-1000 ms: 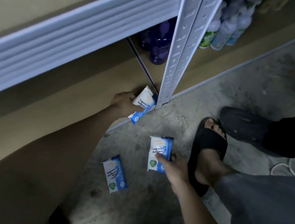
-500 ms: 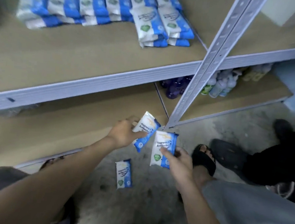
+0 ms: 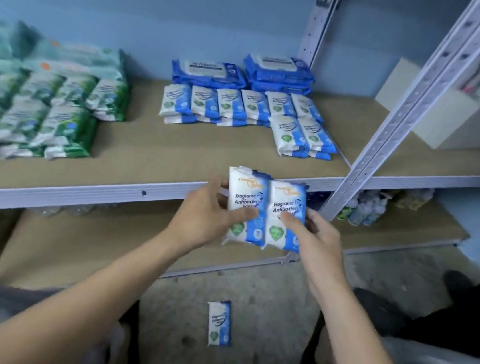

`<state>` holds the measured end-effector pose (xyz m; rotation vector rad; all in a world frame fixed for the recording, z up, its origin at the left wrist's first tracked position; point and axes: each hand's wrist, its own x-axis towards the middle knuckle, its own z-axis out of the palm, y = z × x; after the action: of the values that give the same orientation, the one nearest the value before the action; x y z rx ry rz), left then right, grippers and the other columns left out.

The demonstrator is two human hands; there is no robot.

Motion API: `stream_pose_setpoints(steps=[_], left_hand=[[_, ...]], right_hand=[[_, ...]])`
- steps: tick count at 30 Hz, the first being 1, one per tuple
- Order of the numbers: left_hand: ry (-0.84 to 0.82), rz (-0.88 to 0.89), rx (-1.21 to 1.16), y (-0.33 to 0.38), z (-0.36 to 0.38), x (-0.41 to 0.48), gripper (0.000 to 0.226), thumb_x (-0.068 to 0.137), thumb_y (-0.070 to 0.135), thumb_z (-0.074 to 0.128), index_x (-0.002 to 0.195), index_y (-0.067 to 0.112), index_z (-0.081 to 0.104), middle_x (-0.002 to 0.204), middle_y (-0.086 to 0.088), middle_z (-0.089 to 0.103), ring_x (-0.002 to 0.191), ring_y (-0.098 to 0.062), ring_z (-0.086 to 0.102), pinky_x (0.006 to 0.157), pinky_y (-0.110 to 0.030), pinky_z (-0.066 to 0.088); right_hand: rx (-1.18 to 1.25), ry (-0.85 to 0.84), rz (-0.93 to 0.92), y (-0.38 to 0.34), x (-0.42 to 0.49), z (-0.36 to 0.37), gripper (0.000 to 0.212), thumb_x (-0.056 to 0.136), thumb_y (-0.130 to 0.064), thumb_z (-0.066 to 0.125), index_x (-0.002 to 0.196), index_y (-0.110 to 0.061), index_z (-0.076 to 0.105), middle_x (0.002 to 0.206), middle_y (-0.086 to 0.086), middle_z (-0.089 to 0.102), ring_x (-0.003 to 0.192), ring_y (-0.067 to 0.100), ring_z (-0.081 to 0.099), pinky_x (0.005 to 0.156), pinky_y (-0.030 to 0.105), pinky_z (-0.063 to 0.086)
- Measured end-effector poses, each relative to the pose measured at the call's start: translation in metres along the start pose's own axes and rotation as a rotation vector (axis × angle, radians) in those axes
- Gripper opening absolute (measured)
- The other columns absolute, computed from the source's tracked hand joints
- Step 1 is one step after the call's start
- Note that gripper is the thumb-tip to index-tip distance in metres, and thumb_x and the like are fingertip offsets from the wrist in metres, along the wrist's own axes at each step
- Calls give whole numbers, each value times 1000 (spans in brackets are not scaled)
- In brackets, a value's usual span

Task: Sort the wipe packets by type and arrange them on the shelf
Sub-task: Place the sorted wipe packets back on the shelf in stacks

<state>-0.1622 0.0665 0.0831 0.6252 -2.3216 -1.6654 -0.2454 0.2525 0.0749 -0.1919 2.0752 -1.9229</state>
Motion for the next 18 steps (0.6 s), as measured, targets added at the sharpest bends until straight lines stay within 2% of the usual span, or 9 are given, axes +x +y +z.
stream_pose_setpoints(steps=[3,6,8,11,12,15,17,18], left_hand=[[91,-6,-20,20,-33,3,48,73,42,87,108,25,59,91,5,76,77,-10,73,74,-38,61],[186,-24,-7,31,-60,13,44,76,42,85,106,21,61,87,3,76,63,-9,70,57,-29,54],[245,-38,-24,30,-73,23,37,77,41,85,97,20,62,81,2,75,52,-8,64,54,-28,48],[319,-109,-41,22,-84,41,31,77,39,85,88,21,63,78,1,74,51,-7,63,49,-26,50],[331,-151,-50,18,-85,45,32,77,39,85,86,18,63,79,-2,74,53,-9,64,49,-29,53],[328,-243,-68,8,-88,51,38,78,42,84,82,10,64,70,-7,70,57,-21,65,69,-43,63],[345,-226,-6,5,-89,51,39,78,44,82,84,9,66,64,-3,68,57,-21,64,73,-41,61],[354,-203,51,4,-90,49,39,79,46,80,87,10,68,68,-2,69,60,-21,64,72,-38,58]], right_hand=[[-28,-53,-51,-31,14,28,18,85,-21,77,102,-18,73,92,-4,78,87,13,74,78,30,59],[-66,-71,-65,-52,35,57,24,82,-28,80,103,-21,70,93,-5,77,85,13,74,81,37,60],[-97,-61,-67,-64,48,74,35,80,-32,81,109,-24,64,98,-7,73,85,11,73,77,34,59],[-210,-55,-76,-72,63,93,36,83,-33,79,107,-27,53,95,-13,61,80,3,63,63,24,49],[-294,-52,-79,-72,67,97,35,84,-34,77,105,-25,51,92,-11,59,79,4,60,63,25,48],[-548,-23,-79,-66,77,100,39,87,-44,72,100,-10,60,91,2,63,88,20,62,76,37,54],[-616,-3,-116,-65,80,97,46,89,-46,69,110,-6,65,104,7,68,99,24,63,83,40,54],[-647,1,-143,-65,79,95,47,90,-47,68,116,-7,65,110,6,67,104,23,62,83,37,53]])
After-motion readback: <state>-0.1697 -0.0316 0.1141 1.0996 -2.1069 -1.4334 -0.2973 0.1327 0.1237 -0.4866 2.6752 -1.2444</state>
